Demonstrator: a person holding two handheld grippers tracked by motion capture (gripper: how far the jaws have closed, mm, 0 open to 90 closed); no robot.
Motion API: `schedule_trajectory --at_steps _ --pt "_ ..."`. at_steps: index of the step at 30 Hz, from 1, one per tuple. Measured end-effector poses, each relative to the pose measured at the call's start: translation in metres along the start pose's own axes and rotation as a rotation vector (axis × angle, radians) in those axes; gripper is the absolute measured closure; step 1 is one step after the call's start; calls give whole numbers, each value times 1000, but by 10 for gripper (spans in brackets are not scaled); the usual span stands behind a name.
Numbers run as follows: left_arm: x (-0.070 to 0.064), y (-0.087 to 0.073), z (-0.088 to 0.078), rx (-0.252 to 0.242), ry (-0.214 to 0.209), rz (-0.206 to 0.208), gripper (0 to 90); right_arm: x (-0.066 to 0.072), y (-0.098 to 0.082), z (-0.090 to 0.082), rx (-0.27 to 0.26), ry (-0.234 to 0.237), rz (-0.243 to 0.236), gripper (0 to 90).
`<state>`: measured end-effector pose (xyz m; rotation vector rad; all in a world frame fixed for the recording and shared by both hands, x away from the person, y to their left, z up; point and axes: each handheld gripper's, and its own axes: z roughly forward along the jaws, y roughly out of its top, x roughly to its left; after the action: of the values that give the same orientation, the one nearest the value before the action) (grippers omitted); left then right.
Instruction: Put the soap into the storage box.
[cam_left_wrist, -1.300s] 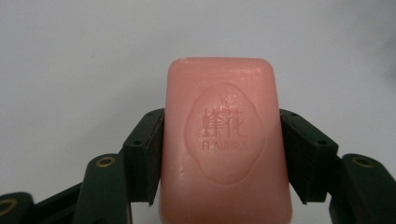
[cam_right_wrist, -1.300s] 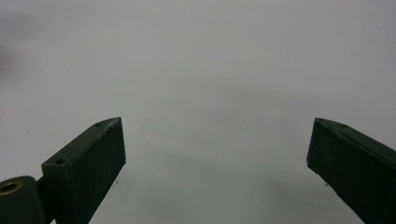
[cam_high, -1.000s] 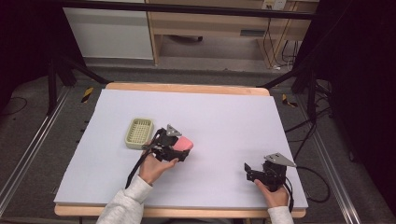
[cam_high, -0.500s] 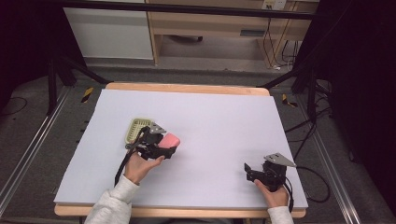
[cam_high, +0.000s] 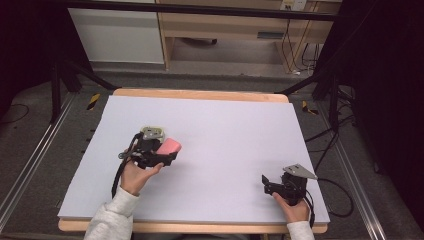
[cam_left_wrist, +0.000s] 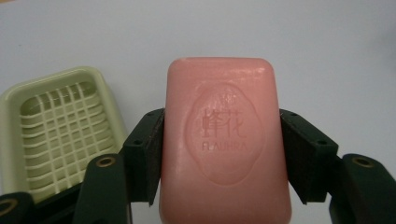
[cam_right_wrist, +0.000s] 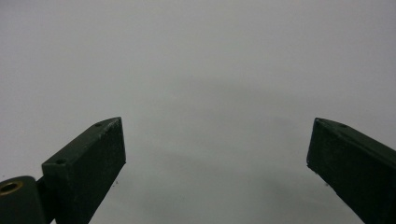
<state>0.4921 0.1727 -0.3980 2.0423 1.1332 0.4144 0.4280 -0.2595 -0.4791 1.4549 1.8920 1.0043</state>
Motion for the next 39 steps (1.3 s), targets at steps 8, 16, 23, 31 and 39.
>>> schedule_trajectory --at_steps 8,16,23,31,39 --pt "16 0 -8 -20 29 -40 374 0 0 0 -1 1 -3 48" --pt "27 2 -14 -37 54 -57 374 0 0 0 0 3 -1 47" --pt "35 2 -14 -42 70 -78 374 0 0 0 2 7 1 48" --pt "41 3 -8 -32 83 -85 374 0 0 1 1 12 6 48" --pt "47 5 -2 -30 100 -99 374 0 0 1 1 13 7 48"
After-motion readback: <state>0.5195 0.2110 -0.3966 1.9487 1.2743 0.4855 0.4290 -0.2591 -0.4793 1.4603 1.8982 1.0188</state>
